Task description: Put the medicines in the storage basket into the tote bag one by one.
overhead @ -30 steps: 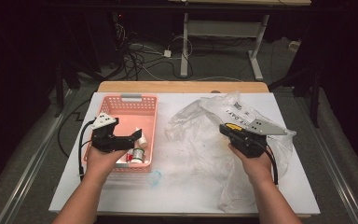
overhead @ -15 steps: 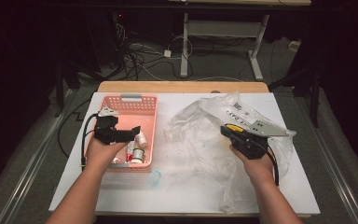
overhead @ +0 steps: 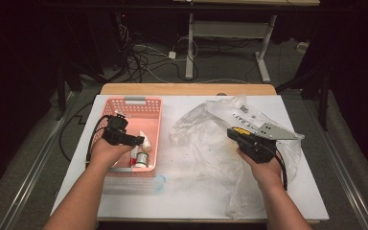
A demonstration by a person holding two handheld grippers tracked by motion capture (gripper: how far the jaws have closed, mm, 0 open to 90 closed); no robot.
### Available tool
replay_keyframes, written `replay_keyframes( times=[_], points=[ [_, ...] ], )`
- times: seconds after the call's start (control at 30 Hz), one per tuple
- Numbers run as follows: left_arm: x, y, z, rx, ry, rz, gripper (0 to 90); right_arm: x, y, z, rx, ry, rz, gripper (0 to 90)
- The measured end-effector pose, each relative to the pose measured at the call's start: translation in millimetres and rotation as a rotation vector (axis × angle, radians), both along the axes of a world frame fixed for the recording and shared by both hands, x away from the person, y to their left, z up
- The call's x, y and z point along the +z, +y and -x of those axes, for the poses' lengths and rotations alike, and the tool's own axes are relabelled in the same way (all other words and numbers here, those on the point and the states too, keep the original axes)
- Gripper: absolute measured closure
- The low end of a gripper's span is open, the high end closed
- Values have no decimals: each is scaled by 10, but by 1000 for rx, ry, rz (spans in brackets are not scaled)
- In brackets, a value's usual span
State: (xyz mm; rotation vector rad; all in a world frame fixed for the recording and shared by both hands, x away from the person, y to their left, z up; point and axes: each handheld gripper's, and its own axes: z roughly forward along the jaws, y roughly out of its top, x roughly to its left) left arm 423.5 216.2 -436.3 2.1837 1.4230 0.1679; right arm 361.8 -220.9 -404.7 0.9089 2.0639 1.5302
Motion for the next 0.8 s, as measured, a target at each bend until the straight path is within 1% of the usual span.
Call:
replay_keyframes(
  times=[0.03,0.07,0.13,0.17,0.2,0.23,0.33,0.37,0.4,0.47,0.53,0.63,0.7,0.73,0.77,0.8],
  points=[
    [-13,-10,-13,-12,14,-21,169,0,0,0,0,0,0,900],
    [-36,-3,-39,-7,38,-38,195,6,-8,2,-4,0,-1,900],
    [-56,18,-61,5,64,-36,209,8,-11,-1,-3,-3,-4,900],
    [-67,23,-69,4,79,-28,220,11,-11,2,-5,-4,-3,900],
    [-67,23,-69,4,79,-28,233,14,-10,5,-5,-3,-4,900],
    [-89,18,-86,2,111,-25,234,16,-9,6,-4,-5,-4,900],
    [-111,-15,-110,-15,158,-48,245,27,-14,9,-4,-9,-5,900],
    [-111,-15,-110,-15,158,-48,254,30,-17,9,-4,-11,-6,900],
    [-116,-30,-116,-21,169,-58,254,30,-17,9,-4,-11,-6,900],
    [-118,-58,-143,-25,204,-79,282,38,-23,15,-6,-12,-9,900],
    [-122,-79,-158,-25,226,-89,319,42,-25,18,-7,-13,-9,900],
    [-144,-104,-182,-17,267,-100,336,44,-26,18,-8,-16,-9,900],
    [-156,-115,-193,-12,282,-111,358,44,-25,19,-7,-16,-8,900],
    [-156,-115,-193,-12,282,-111,377,43,-24,19,-7,-16,-8,900],
    [-170,-127,-202,-8,301,-121,389,43,-23,21,-9,-14,-8,900],
    [-170,-127,-202,-8,301,-121,398,43,-22,21,-9,-12,-7,900]
  ],
)
